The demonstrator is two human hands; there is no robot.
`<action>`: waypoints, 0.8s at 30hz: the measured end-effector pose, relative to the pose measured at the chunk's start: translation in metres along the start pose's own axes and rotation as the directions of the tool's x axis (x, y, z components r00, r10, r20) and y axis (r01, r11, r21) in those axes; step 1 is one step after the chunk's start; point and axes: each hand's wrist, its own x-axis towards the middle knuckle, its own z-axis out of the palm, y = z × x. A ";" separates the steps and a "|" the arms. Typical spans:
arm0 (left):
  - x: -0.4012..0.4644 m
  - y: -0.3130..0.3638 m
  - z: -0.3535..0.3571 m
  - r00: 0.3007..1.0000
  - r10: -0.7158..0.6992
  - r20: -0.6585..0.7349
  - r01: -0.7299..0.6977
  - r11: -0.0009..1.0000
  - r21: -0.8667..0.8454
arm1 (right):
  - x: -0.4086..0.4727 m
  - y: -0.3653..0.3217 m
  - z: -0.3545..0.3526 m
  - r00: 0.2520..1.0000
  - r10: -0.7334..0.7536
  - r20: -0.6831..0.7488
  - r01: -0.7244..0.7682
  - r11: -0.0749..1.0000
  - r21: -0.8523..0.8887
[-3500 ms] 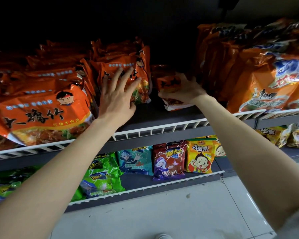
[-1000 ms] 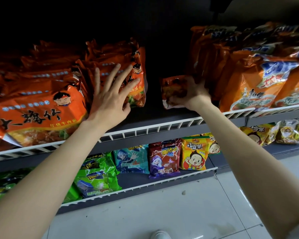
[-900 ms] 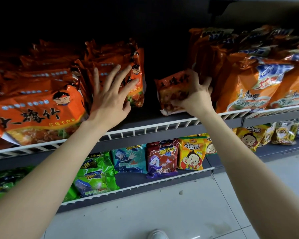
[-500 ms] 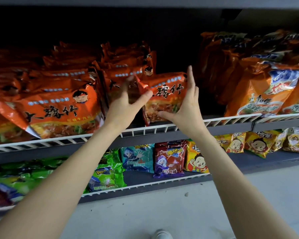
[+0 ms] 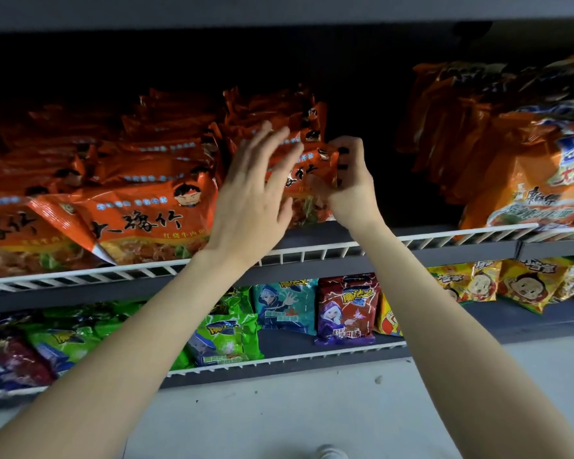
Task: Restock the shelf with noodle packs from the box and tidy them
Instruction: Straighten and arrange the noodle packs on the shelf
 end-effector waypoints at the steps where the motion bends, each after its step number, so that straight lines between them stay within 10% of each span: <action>1: 0.000 -0.001 0.000 0.996 0.038 0.081 -0.044 0.996 0.081 | 0.001 0.000 0.003 1.000 -0.009 -0.010 0.009 1.000 0.002; 5: -0.001 -0.002 0.001 0.906 -0.064 0.419 -0.072 0.951 0.302 | 0.009 -0.006 0.002 0.992 0.130 -0.001 -0.130 0.990 0.054; 8: -0.003 -0.005 0.002 0.888 -0.109 0.446 -0.069 0.929 0.363 | 0.019 -0.006 -0.016 0.976 0.215 0.037 -0.218 0.954 0.204; 18: -0.002 -0.004 0.005 0.881 -0.151 0.447 0.014 0.955 0.296 | 0.025 0.001 -0.021 0.981 -0.041 -0.192 0.006 0.984 -0.179; 21: 0.001 0.001 0.008 0.937 -0.113 0.330 0.036 0.972 0.231 | 0.038 -0.014 -0.014 0.928 -0.371 0.032 0.335 0.795 -0.505; 24: 0.014 -0.002 0.013 0.928 -0.127 0.350 0.037 0.967 0.252 | 0.056 -0.022 -0.003 0.872 -0.275 0.405 0.485 0.592 -0.643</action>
